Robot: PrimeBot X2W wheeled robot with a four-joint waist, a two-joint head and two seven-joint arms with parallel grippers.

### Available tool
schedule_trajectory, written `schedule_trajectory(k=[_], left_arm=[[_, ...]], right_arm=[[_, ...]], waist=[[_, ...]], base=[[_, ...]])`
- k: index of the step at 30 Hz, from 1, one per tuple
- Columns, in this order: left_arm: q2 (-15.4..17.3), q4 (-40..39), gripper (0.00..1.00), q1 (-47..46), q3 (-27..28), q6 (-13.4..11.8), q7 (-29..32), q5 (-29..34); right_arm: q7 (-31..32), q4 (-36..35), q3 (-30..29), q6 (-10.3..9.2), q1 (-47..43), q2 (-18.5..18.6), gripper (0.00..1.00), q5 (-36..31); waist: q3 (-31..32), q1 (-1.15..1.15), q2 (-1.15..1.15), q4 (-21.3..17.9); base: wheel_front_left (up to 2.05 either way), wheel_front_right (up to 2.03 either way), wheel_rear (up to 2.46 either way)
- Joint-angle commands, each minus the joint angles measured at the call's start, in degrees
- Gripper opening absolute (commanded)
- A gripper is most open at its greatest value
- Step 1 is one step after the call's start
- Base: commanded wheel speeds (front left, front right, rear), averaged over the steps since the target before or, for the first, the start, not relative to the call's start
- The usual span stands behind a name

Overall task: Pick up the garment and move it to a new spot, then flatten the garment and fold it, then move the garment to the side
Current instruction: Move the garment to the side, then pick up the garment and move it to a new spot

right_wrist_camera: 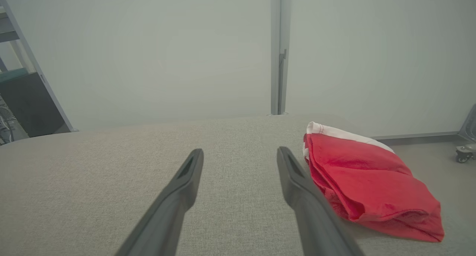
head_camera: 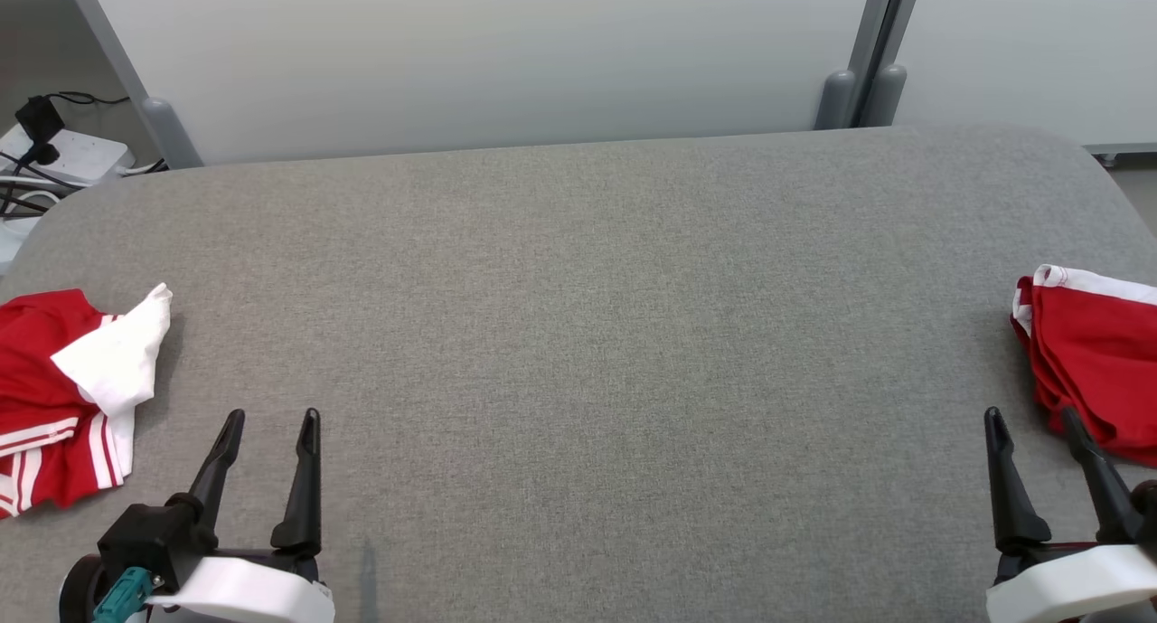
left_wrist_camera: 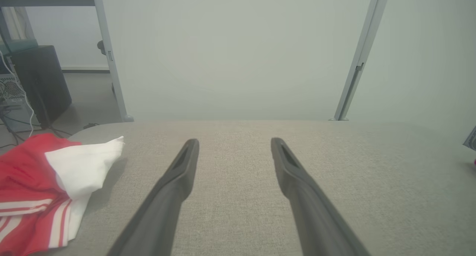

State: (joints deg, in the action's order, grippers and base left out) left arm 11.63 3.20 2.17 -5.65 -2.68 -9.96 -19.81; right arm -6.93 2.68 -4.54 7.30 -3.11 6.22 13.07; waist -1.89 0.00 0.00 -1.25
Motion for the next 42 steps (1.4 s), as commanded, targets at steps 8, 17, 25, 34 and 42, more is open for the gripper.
schedule_trajectory(k=[8,17,25,34,42], left_arm=[[1.2,-1.9,1.0,-0.29,2.63,-1.32,0.98,-0.74],[0.88,-2.25,1.0,0.11,2.42,-2.04,1.24,-1.23],[0.96,-2.44,1.0,0.21,2.27,-2.75,1.57,-1.29],[1.01,-2.69,1.0,0.31,2.01,-3.45,1.94,-1.39],[0.84,-2.8,1.0,-0.39,1.89,-3.86,1.63,-1.7]], right_arm=[[1.0,-2.24,2.56,0.19,0.65,1.02,1.0,-0.32],[1.25,-2.25,2.89,0.19,0.64,1.12,1.0,-0.32],[1.41,-2.39,2.93,0.19,0.6,1.1,1.0,-0.36],[1.48,-2.54,3.01,0.19,0.6,1.23,1.0,-0.85],[1.72,-4.72,3.5,0.19,0.45,1.37,1.0,-1.26]], waist=[[0.34,0.0,0.0,0.72],[0.3,0.0,0.0,0.42],[0.34,0.0,0.0,0.42],[0.31,0.0,0.0,0.63],[0.27,0.0,0.0,3.23]], base=[[0.0,0.0,0.0],[0.0,0.0,0.0],[0.0,0.0,0.0],[0.0,0.0,0.0],[0.0,0.0,0.0]])
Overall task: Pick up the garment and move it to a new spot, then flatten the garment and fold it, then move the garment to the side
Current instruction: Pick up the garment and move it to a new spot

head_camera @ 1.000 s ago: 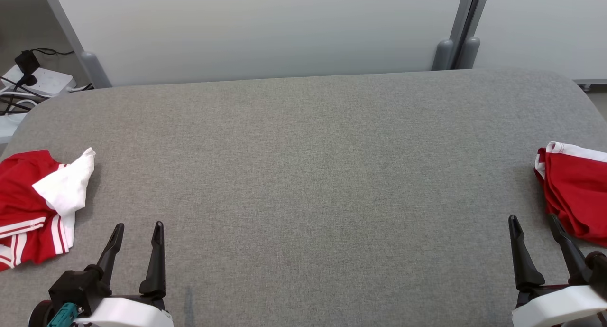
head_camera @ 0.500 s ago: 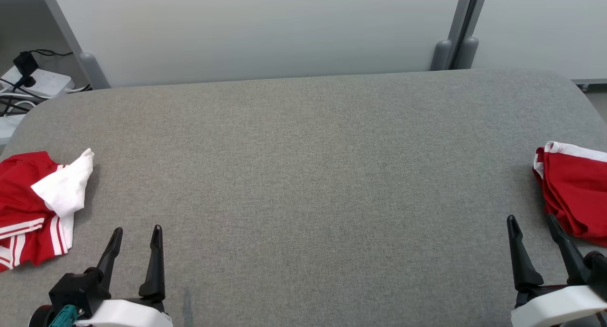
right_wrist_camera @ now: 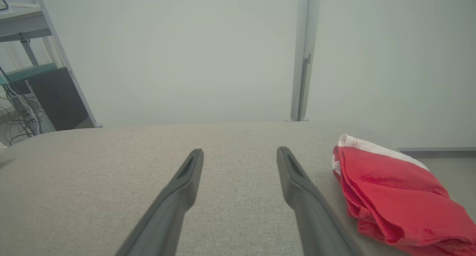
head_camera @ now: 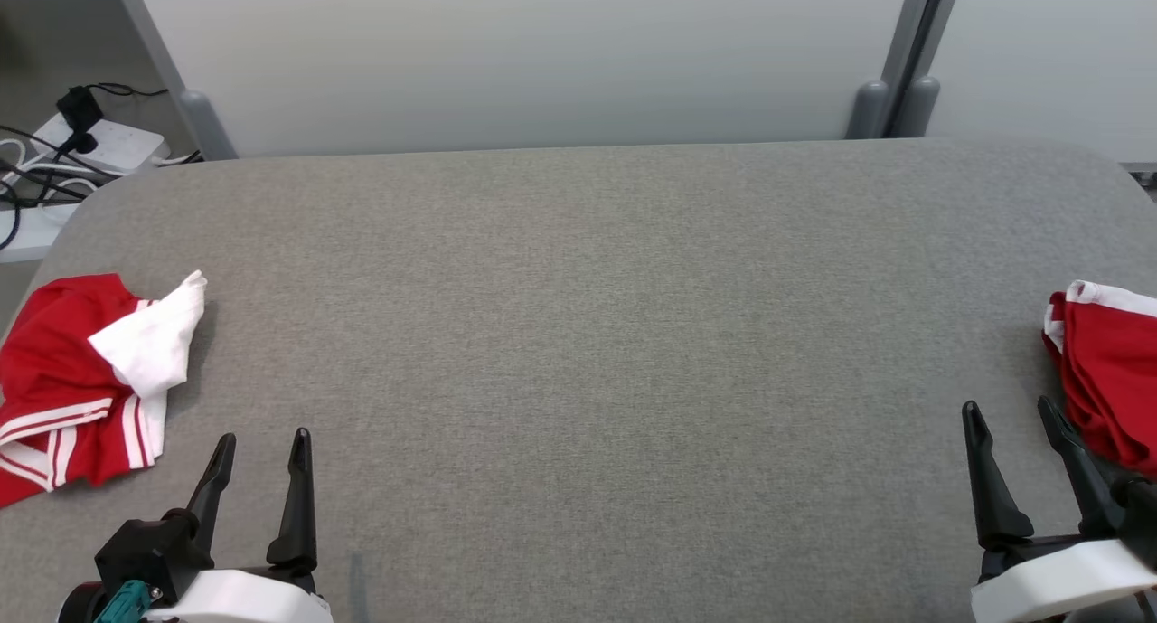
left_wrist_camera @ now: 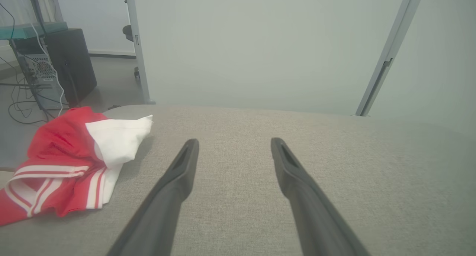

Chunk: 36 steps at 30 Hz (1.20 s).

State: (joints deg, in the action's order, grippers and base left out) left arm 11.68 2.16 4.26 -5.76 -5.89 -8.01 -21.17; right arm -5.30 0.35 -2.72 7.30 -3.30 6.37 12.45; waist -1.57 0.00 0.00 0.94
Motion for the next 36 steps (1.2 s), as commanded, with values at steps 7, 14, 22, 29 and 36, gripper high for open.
schedule_trajectory(k=[7,14,22,29,36], left_arm=[[0.63,-2.01,1.0,-2.34,2.27,-1.39,-0.68,-0.55],[0.42,-2.09,1.0,-1.35,2.7,-2.03,-1.02,-1.2],[0.62,-1.28,1.0,-0.97,2.58,-1.93,-0.7,-1.89],[0.81,-1.04,1.0,-1.23,2.35,-1.86,-0.81,-2.17],[0.77,-0.95,1.0,-1.57,2.1,-1.84,-0.85,-2.61]], right_arm=[[0.65,-4.42,3.65,0.19,0.97,1.24,1.0,-0.3],[1.37,-5.71,5.95,0.19,1.49,0.94,1.0,0.11],[1.69,-5.1,7.92,0.19,1.01,0.09,1.0,0.64],[1.27,-4.45,8.98,0.19,1.0,-0.57,1.0,0.85],[0.86,-3.71,9.95,0.19,1.27,-0.95,1.0,1.13]], waist=[[0.04,0.0,0.0,5.95],[-0.1,0.0,0.0,13.38],[0.16,0.0,0.0,20.49],[0.19,0.0,0.0,22.84],[0.11,0.0,0.0,22.47]], base=[[0.0,0.0,0.0],[0.0,0.0,0.0],[0.0,0.0,0.0],[0.0,0.0,0.0],[0.0,0.0,0.0]])
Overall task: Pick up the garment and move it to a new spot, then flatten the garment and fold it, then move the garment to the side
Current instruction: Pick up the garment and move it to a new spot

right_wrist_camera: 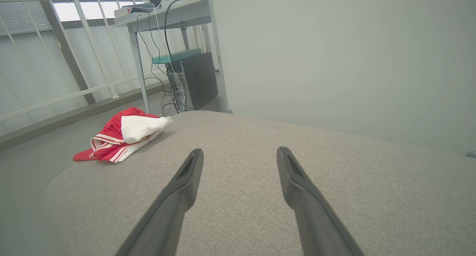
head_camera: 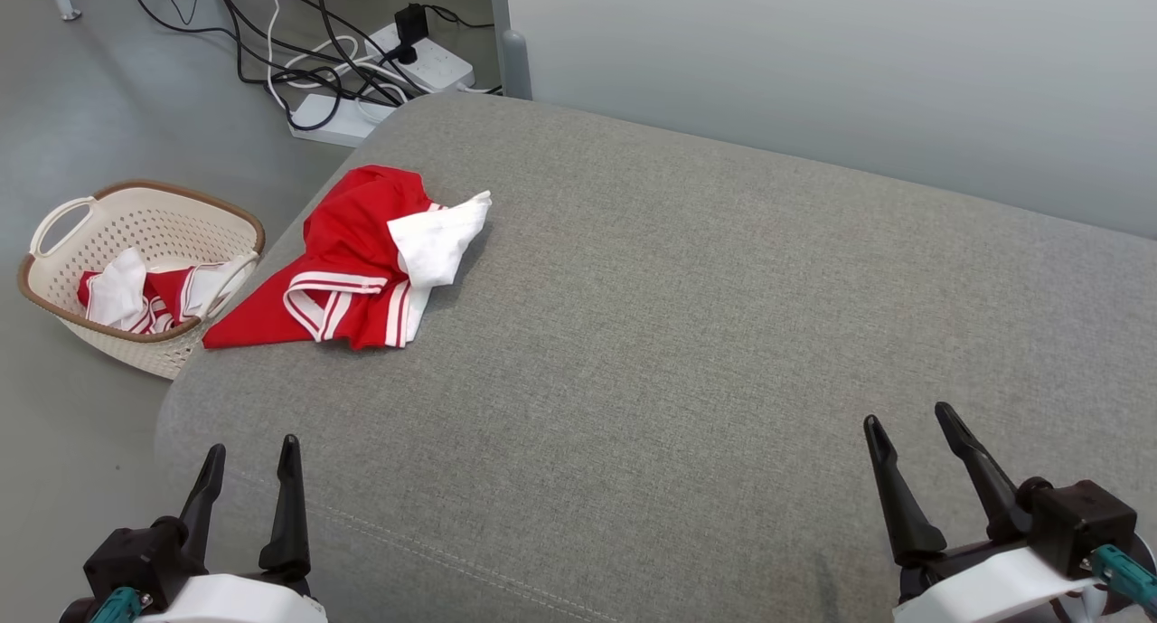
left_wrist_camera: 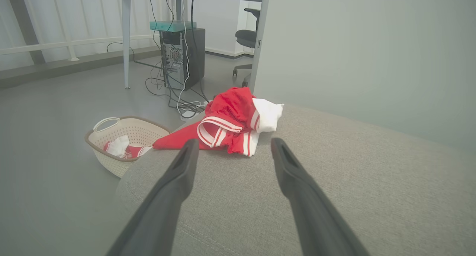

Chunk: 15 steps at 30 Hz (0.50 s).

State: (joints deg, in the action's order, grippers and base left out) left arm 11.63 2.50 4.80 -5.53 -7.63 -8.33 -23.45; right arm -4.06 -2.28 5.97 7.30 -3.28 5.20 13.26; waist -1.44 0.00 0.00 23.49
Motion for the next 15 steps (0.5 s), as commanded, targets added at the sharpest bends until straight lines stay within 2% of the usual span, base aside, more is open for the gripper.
schedule_trajectory(k=[1,10,15], left_arm=[[0.84,-1.25,1.0,-2.18,1.81,-0.09,-0.43,-0.39],[1.3,-1.36,1.0,-4.17,0.99,0.48,0.71,-0.75],[3.83,-4.36,1.0,-11.96,0.6,1.77,4.31,-0.58]], right_arm=[[-0.4,-0.98,1.41,0.19,1.3,0.19,1.0,0.36],[-0.1,-0.63,2.07,0.19,1.95,0.66,1.0,0.84],[0.4,-1.19,2.03,0.19,2.75,1.07,1.0,0.77]], waist=[[-0.04,0.0,0.0,-0.15],[-0.33,0.0,0.0,-0.03],[-1.31,0.0,0.0,-0.27]], base=[[0.0,0.0,0.0],[0.0,0.0,0.0],[0.0,0.0,0.0]])
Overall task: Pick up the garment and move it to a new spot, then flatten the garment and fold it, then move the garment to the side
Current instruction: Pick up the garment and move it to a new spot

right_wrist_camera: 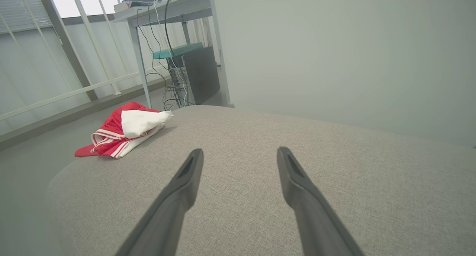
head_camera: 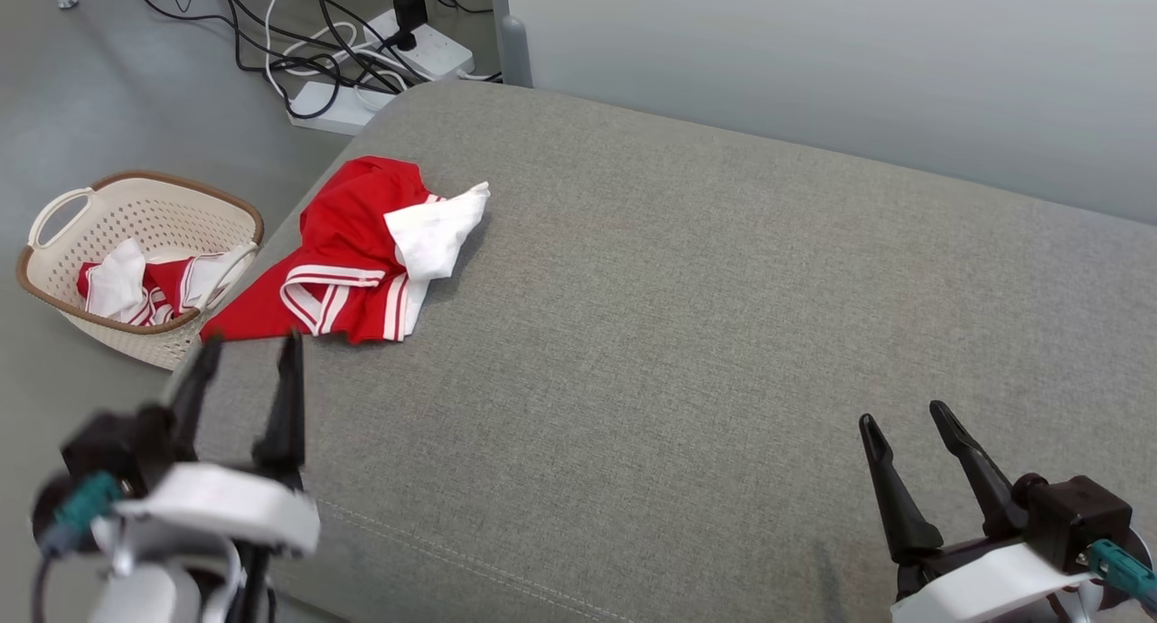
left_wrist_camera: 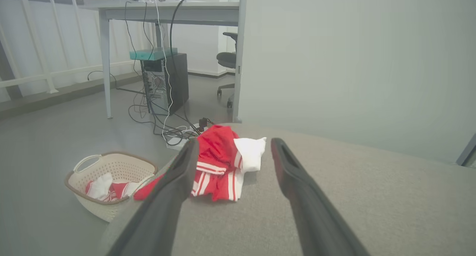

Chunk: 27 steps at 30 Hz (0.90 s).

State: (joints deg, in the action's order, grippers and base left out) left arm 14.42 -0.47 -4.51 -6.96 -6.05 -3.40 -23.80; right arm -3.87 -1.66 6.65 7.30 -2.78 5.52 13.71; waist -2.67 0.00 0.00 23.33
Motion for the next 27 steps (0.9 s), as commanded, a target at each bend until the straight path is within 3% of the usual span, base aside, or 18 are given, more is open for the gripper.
schedule_trajectory(k=[1,6,9,19,27], left_arm=[[1.83,-2.19,1.0,-4.7,2.15,0.44,0.31,-0.15],[6.04,-3.93,1.0,-17.77,3.28,2.03,7.21,-1.19],[8.3,-0.43,1.0,-26.2,4.17,3.37,12.41,-3.43],[11.71,26.6,1.0,-46.3,7.25,3.46,28.32,-11.62],[12.57,40.78,1.0,-46.54,9.09,2.63,33.14,-14.76]], right_arm=[[0.27,-2.05,1.3,0.19,2.45,0.85,1.0,0.27],[0.56,-3.53,1.07,0.19,3.49,1.3,1.0,0.0],[0.81,-4.66,1.03,0.19,4.18,1.7,1.0,-0.21],[1.58,-8.51,0.33,0.19,7.31,4.14,1.0,-2.12],[1.67,-9.47,0.61,0.19,10.02,5.51,1.0,-1.73]], waist=[[-0.34,0.0,0.0,-0.37],[-2.29,0.0,0.0,-2.58],[-4.25,0.0,0.0,-4.78],[-14.07,0.0,0.0,-13.38],[-19.64,0.0,0.0,-17.67]], base=[[0.0,0.0,0.0],[0.0,0.0,0.0],[0.0,0.0,0.0],[0.0,0.0,0.0],[0.0,0.0,0.0]])
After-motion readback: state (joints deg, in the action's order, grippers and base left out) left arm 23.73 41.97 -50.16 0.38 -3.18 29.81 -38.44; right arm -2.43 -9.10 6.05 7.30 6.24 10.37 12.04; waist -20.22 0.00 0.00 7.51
